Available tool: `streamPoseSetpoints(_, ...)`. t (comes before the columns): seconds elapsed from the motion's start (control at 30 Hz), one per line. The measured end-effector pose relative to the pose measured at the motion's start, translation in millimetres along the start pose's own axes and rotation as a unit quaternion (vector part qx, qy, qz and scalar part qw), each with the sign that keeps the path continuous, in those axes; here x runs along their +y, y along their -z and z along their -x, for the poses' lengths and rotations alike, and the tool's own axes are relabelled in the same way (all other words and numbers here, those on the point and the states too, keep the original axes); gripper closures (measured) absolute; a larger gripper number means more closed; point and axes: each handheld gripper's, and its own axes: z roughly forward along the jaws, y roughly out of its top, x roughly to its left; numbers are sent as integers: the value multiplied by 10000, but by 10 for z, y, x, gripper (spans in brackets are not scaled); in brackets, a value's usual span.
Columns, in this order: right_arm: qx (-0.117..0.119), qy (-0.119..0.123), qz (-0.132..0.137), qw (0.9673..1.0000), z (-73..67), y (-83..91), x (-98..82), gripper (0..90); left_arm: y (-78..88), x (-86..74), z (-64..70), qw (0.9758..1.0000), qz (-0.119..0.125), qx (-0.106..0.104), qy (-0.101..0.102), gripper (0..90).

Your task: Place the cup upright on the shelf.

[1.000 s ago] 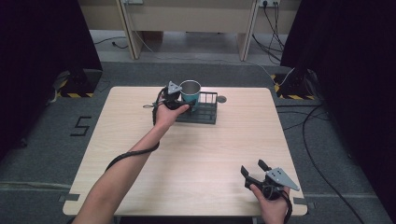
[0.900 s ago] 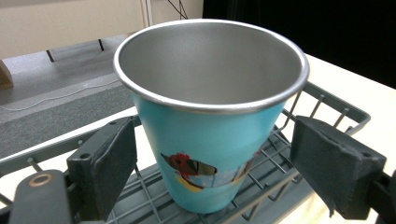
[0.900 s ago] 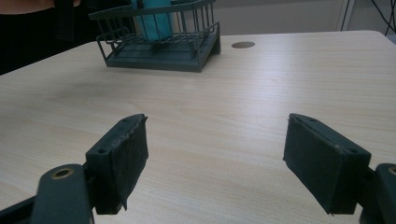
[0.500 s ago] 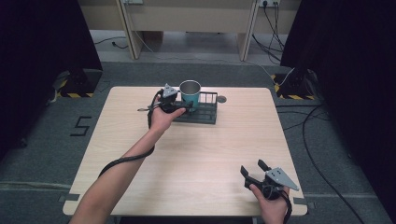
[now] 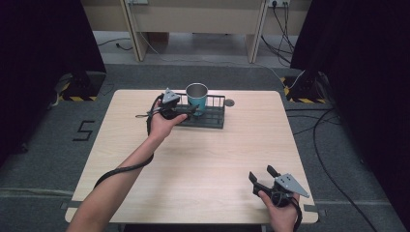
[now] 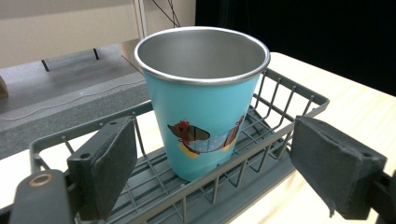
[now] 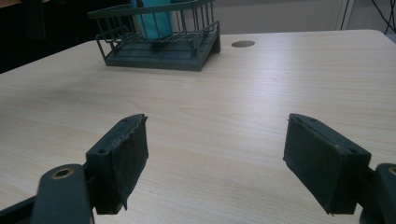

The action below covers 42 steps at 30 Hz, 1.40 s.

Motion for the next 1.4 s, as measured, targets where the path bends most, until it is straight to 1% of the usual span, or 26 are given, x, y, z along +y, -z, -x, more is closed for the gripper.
streamPoseSetpoints(0.2, 10, -31, -2, 10000, -8, -3, -1, 226, 99, -19, -37, 10000, 0, 20, -12, 144)
streamPoseSetpoints(0.27, 3, -25, -1, 10000, -6, -2, -1, 225, 155, -37, -52, 10000, 3, 19, -15, 144)
streamPoseSetpoints(0.3, 3, -25, -1, 10000, -6, -2, -1, 225, 155, -37, -52, 10000, 3, 19, -15, 144)
streamPoseSetpoints(0.33, 0, -29, -2, 10000, -7, -3, -1, 226, 196, -49, -59, 10000, 0, 19, -26, 144)
streamPoseSetpoints(0.37, 0, -29, -2, 10000, -7, -3, -1, 226, 196, -49, -59, 10000, 0, 19, -26, 144)
streamPoseSetpoints(0.53, 0, -22, -2, 10000, -10, -5, -2, 225, 298, -81, -75, 10000, 65, 20, -9, 145)
streamPoseSetpoints(0.67, 4, -29, -9, 10000, -13, -8, -3, 226, 376, -109, -87, 9999, 91, 43, -41, 145)
streamPoseSetpoints(0.8, 5, -29, -3, 10000, -14, -8, -2, 226, 429, -122, -97, 9999, 115, 59, -38, 145)
streamPoseSetpoints(0.9, 12, -47, -2, 10000, -15, -6, -2, 226, 508, -160, -110, 9999, 125, 91, -59, 145)
streamPoseSetpoints(0.93, 12, -47, -2, 10000, -15, -6, -2, 226, 508, -160, -110, 9999, 125, 91, -59, 145)
streamPoseSetpoints(0.97, 4, -33, -2, 10000, -13, -6, -2, 225, 551, -187, -117, 9999, 127, 105, -53, 145)
streamPoseSetpoints(1.2, 13, -41, -15, 10000, -21, -10, -3, 226, 666, -281, -147, 9998, 106, 144, -34, 145)
streamPoseSetpoints(1.23, 11, -39, -14, 10000, -21, -10, -3, 226, 706, -308, -155, 9998, 106, 156, -29, 145)
streamPoseSetpoints(1.4, 15, -42, -14, 10000, -21, -10, -3, 226, 788, -347, -158, 9998, 124, 162, -39, 145)
